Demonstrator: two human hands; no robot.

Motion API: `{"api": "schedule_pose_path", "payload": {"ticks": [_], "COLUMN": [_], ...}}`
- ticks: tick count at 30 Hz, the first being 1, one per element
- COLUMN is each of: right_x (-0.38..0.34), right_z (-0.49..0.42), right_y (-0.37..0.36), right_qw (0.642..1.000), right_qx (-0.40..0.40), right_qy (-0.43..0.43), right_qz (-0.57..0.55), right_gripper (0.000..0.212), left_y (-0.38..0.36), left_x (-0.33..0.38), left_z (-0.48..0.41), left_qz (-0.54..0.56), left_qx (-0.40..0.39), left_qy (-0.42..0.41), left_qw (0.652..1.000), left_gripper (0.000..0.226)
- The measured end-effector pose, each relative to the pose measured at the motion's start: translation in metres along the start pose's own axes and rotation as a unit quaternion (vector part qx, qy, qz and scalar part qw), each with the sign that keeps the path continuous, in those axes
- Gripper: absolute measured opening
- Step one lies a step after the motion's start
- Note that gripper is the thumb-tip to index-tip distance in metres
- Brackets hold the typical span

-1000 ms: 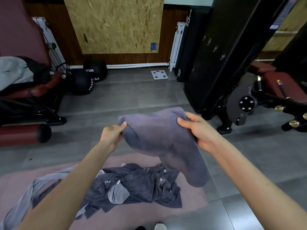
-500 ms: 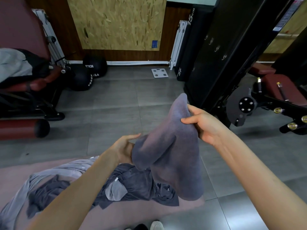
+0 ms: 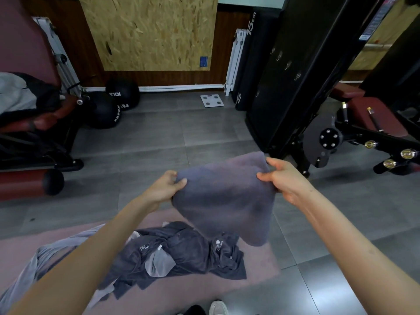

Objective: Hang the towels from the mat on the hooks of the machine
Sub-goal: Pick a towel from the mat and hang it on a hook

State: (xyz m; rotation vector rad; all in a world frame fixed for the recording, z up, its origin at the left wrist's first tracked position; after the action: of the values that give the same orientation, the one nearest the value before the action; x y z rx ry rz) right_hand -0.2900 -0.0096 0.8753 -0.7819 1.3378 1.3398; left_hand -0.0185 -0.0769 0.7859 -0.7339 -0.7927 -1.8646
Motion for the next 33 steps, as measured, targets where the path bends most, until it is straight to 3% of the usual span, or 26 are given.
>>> {"api": "schedule_pose_path", "payload": {"ticks": [3, 7, 12, 15, 17, 19, 22, 26, 29, 33], "right_x": [0.009, 0.025, 0.045, 0.058, 0.063, 0.063, 0.059, 0.051, 0.05, 0.046], "right_z": [-0.003, -0.017, -0.038, -0.05, -0.059, -0.076, -0.102, -0.142, -0.179, -0.244], "right_y": [0.003, 0.015, 0.048, 0.067, 0.076, 0.093, 0.12, 0.157, 0.183, 0.202], "right_qw": [0.999, 0.993, 0.985, 0.995, 0.996, 0.994, 0.978, 0.964, 0.976, 0.982], "right_qx": [0.04, 0.066, 0.081, 0.053, -0.02, -0.088, -0.108, -0.014, 0.071, 0.148], "right_qy": [0.018, 0.03, 0.007, -0.054, -0.083, -0.035, 0.061, 0.141, 0.138, 0.113], "right_qz": [0.014, 0.09, 0.155, 0.069, -0.005, 0.054, 0.167, 0.226, 0.151, 0.04], "right_gripper": [0.046, 0.043, 0.066, 0.082, 0.092, 0.103, 0.099, 0.071, 0.059, 0.055], "left_y": [0.004, -0.009, -0.03, -0.051, -0.069, -0.082, -0.09, -0.105, -0.111, -0.115], "left_x": [0.02, 0.032, 0.042, 0.06, 0.081, 0.104, 0.145, 0.198, 0.239, 0.284], "left_z": [0.002, -0.006, -0.019, -0.028, -0.035, -0.043, -0.057, -0.074, -0.091, -0.137], "left_qz": [-0.19, -0.273, -0.169, -0.042, 0.032, 0.029, -0.075, -0.165, -0.27, -0.284], "left_qx": [0.067, 0.032, 0.014, -0.03, -0.061, -0.052, 0.031, 0.128, 0.207, 0.222], "left_qy": [-0.057, -0.001, 0.104, 0.151, 0.135, 0.087, -0.017, -0.091, -0.127, -0.139], "left_qw": [0.978, 0.961, 0.98, 0.987, 0.988, 0.994, 0.997, 0.974, 0.932, 0.922], "left_gripper": [0.019, 0.019, 0.025, 0.034, 0.054, 0.071, 0.068, 0.063, 0.065, 0.06]}}
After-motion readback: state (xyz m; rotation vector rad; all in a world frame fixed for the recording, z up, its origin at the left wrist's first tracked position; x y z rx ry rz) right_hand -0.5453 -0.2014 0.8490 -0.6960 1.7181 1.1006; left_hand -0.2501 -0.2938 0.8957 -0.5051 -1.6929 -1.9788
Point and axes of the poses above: each hand's wrist, its own z-axis away from the middle knuckle, its own y-axis out of the back of the hand, x = y × z, the point moved 8 cm from there along -z, towards the middle knuckle, and after that the axes turned 15 degrees about y, right-handed, at the moved point
